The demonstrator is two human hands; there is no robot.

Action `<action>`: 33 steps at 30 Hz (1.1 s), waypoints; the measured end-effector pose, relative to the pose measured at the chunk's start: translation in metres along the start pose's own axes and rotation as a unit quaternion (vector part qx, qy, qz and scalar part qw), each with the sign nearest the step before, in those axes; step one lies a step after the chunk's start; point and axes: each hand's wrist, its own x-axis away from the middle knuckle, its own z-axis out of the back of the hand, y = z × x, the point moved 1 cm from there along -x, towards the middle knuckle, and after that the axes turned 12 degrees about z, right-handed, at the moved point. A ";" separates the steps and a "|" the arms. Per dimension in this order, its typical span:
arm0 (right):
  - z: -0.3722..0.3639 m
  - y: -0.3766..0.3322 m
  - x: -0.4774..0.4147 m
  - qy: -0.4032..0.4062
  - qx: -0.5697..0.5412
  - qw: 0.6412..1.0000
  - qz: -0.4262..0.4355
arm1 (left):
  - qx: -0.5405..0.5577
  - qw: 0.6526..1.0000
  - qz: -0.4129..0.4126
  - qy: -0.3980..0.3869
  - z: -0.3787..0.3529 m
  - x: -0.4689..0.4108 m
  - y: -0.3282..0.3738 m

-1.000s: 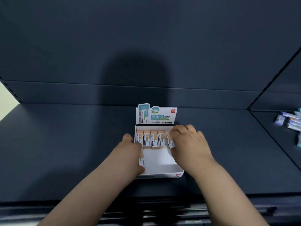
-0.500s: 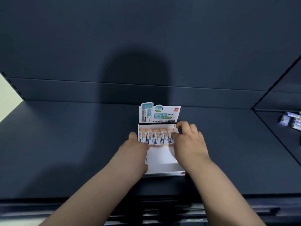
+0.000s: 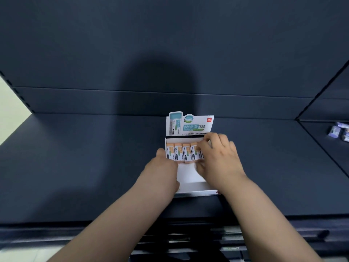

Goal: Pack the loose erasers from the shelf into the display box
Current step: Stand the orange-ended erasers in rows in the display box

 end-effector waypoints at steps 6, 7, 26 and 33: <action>-0.006 -0.003 -0.014 -0.012 -0.020 0.999 -0.023 | -0.011 1.000 -0.011 0.002 0.001 -0.002 -0.003; -0.007 -0.003 -0.013 -0.010 -0.027 0.999 -0.030 | -0.010 1.000 -0.010 0.002 0.001 -0.002 -0.003; 0.001 0.042 0.020 -0.026 -0.163 0.982 -0.090 | 0.106 0.992 -0.063 0.005 -0.014 0.007 0.025; 0.005 0.058 0.031 -0.020 -0.160 0.982 -0.097 | 0.110 0.991 -0.073 0.005 -0.015 0.008 0.041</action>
